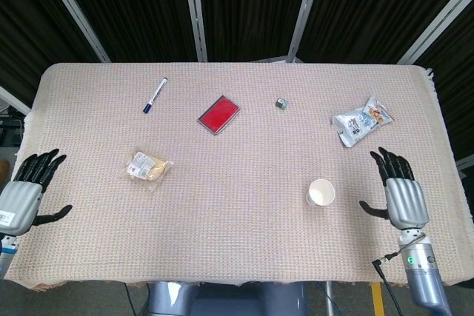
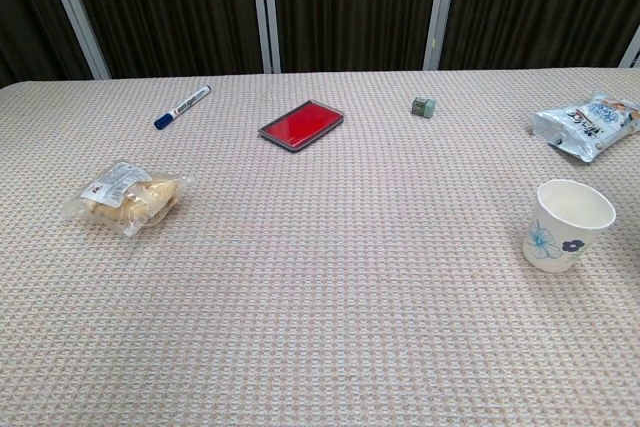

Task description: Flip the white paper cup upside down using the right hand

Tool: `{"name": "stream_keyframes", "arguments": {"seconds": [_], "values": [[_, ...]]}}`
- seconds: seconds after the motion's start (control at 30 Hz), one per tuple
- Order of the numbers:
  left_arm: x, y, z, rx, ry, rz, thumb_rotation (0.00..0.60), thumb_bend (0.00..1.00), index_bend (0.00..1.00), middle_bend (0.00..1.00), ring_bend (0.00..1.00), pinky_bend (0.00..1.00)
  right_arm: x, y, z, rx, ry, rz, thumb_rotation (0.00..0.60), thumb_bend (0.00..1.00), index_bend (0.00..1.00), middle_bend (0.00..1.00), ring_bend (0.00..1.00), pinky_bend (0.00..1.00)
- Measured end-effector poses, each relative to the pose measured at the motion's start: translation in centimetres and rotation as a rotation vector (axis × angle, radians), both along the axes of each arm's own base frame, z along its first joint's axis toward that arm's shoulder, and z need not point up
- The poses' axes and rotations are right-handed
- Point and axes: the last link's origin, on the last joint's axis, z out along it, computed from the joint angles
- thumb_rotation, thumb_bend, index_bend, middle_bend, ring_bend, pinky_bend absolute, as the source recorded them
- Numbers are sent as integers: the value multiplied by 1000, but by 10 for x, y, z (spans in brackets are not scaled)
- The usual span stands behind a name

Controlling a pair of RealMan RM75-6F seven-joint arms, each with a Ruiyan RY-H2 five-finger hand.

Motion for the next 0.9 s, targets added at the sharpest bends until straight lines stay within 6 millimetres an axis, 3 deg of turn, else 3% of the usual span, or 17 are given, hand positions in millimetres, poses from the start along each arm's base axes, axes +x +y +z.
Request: {"name": "stream_keyframes", "arguments": {"seconds": [0.43,0.9], "values": [[1,-1,0,2,1,-2,600,142,0,0,0,0,31,0,-8,227,-31,-72,600,0,54,0,0,0],[0,0,0,-1,1,-2,600,143,0,0,0,0,49,-31,-36,392,14,-181,600,23,110,0,0,0]]}}
